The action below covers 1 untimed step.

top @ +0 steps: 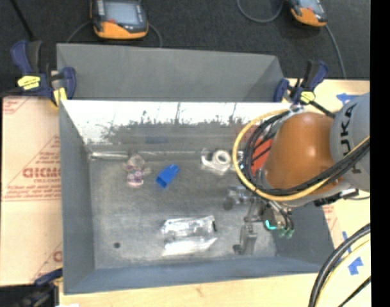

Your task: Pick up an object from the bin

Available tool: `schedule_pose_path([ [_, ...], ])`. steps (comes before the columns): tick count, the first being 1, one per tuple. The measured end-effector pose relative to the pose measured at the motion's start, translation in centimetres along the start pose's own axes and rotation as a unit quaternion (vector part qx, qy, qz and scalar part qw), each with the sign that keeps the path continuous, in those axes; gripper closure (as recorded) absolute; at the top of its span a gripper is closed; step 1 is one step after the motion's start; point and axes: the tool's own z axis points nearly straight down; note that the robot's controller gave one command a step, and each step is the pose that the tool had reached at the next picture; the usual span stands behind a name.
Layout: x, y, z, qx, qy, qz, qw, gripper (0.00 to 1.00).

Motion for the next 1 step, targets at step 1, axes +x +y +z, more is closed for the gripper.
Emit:
schedule_pose_path([
  [1, -3.64, 5.66, 8.77, -0.001, -0.0006, -0.071, 0.9975, 0.00],
])
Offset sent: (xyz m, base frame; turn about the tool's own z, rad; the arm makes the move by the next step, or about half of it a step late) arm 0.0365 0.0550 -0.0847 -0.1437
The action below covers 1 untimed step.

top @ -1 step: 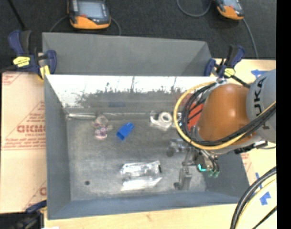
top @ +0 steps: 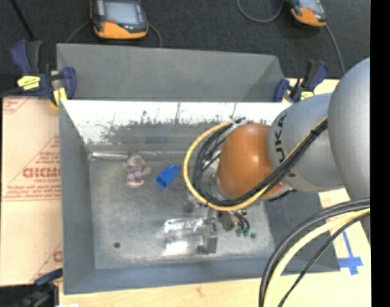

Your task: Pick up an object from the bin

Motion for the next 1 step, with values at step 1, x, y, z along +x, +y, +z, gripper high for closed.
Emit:
schedule_pose_path([
  [1, -0.10, -0.20, -0.40, 0.001, -0.0028, 0.001, 1.0000, 1.00],
])
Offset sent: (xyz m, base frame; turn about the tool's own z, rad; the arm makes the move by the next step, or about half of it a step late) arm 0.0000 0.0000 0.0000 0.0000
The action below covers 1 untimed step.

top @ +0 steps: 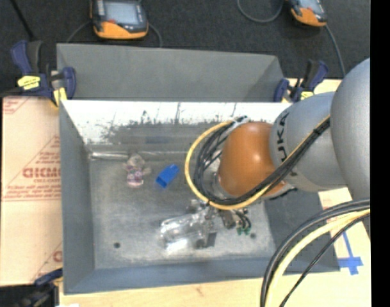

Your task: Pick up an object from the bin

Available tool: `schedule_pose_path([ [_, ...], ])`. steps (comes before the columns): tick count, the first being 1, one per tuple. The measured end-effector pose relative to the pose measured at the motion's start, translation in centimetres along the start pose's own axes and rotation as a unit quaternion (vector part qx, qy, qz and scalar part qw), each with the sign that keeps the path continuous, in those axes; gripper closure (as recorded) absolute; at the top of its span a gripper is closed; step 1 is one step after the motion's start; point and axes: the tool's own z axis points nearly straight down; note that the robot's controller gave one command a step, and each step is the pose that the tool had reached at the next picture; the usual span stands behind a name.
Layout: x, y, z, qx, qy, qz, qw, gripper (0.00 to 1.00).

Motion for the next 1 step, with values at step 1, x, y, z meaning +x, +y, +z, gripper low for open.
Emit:
schedule_pose_path([
  [1, -1.39, -0.87, -19.41, 0.001, -0.0040, -0.026, 0.9997, 1.00],
])
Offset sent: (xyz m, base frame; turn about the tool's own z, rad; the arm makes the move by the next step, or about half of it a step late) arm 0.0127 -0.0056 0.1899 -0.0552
